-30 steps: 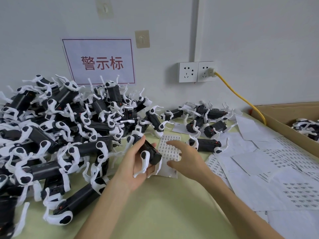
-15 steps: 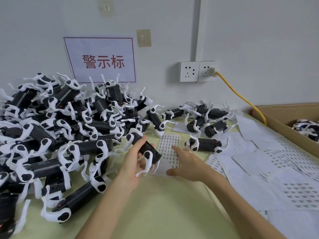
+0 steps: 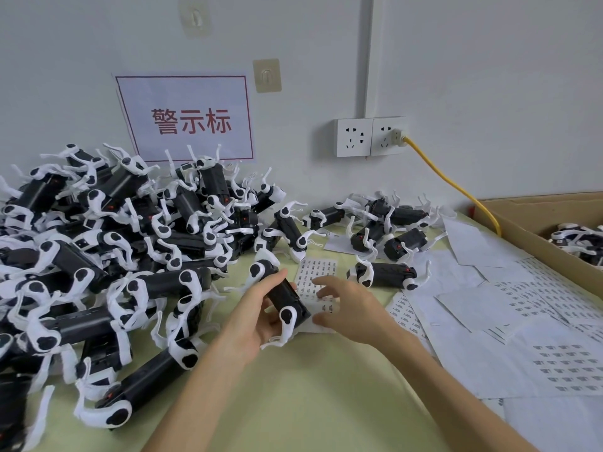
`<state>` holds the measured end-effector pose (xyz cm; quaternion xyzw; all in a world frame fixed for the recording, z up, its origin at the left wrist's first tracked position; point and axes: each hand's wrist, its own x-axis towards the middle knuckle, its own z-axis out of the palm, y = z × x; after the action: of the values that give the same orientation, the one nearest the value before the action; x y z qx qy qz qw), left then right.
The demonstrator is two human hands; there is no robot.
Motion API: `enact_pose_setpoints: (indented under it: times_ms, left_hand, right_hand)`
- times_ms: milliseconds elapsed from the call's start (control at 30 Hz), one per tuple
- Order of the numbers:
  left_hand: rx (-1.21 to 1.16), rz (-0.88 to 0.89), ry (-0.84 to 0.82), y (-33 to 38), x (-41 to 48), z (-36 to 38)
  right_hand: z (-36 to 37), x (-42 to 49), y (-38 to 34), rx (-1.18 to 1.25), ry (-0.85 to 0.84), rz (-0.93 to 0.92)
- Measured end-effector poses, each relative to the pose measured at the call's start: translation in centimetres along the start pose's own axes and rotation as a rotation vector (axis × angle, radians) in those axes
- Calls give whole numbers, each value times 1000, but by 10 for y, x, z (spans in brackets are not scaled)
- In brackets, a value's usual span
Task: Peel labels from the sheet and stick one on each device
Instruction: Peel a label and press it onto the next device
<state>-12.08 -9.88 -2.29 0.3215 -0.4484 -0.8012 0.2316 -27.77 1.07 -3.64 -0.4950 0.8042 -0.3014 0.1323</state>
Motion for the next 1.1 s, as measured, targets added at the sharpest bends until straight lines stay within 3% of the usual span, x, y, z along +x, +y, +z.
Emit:
enact_pose_setpoints:
  times_ms: [100,233,367,433,567,733,1000,1100]
  left_hand:
    - [-22,13,19,-3,-1,6]
    - [-66,10,67,-4,-1,8]
    - [-104,2,47,-5,-2,10]
    - [-106,5,38,-6,-2,11]
    - [-159,-12,-11,-4,-3,12]
    - [-290,37,-134,0,-6,13]
    - [-280,198,-153,0,-9,16]
    - [-243,230,-126,0,-9,16]
  right_hand:
    - [-2,1,0,108,-10,15]
    - [-6,3,2,194,135,137]
    - [-11,2,4,465,-6,237]
    - [-8,1,1,559,-28,181]
    - [-7,-1,-8,591,133,1]
    - [-12,-4,-11,664,232,-95]
    - [-23,-3,-10,959,155,-24]
    - [-21,-3,-12,816,283,-14]
